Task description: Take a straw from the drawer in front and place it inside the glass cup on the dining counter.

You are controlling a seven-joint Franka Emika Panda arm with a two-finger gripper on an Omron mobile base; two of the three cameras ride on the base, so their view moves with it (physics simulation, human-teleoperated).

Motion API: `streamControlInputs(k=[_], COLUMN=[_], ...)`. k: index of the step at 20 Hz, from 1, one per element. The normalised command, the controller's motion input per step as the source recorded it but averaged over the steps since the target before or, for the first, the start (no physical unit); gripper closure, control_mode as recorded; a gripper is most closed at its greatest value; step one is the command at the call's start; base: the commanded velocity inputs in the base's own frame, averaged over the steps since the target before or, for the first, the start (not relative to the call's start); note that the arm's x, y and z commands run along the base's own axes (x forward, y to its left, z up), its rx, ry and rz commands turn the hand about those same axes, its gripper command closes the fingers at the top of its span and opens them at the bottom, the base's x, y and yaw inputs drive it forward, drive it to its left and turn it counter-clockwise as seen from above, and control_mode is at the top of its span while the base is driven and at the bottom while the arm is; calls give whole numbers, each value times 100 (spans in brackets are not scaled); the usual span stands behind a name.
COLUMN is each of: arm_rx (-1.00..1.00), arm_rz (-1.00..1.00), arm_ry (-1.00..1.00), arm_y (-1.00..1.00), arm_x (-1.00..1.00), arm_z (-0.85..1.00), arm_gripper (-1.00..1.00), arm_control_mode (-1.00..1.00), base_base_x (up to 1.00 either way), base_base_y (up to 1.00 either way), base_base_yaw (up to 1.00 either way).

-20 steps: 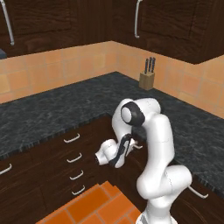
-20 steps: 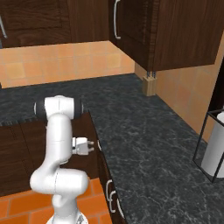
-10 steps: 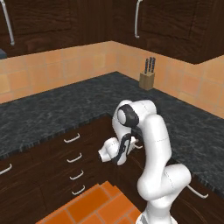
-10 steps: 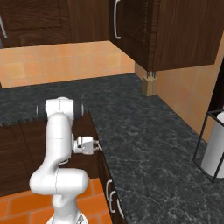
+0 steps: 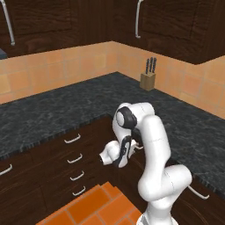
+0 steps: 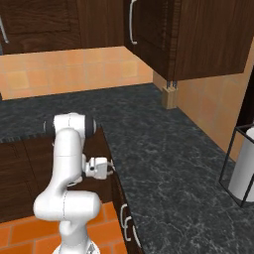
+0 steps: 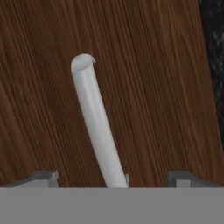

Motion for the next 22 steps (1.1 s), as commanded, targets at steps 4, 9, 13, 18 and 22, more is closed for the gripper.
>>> streamControlInputs(k=[4, 9, 13, 18, 22], arm_rx=[0, 0, 0, 0, 3], arm_rz=[2, 1, 1, 3, 7], arm_ry=[2, 0, 0, 2, 2], arm_y=[-1, -22, -38, -8, 23], arm_x=[4, 23, 24, 7, -9], arm_z=[-7, 0, 0, -2, 0], arm_gripper=[-100, -100, -100, 100, 100], arm_control_mode=[-100, -100, -100, -100, -100], base_base_x=[0, 0, 0, 0, 0], base_base_y=[0, 0, 0, 0, 0], base_base_yaw=[0, 0, 0, 0, 0])
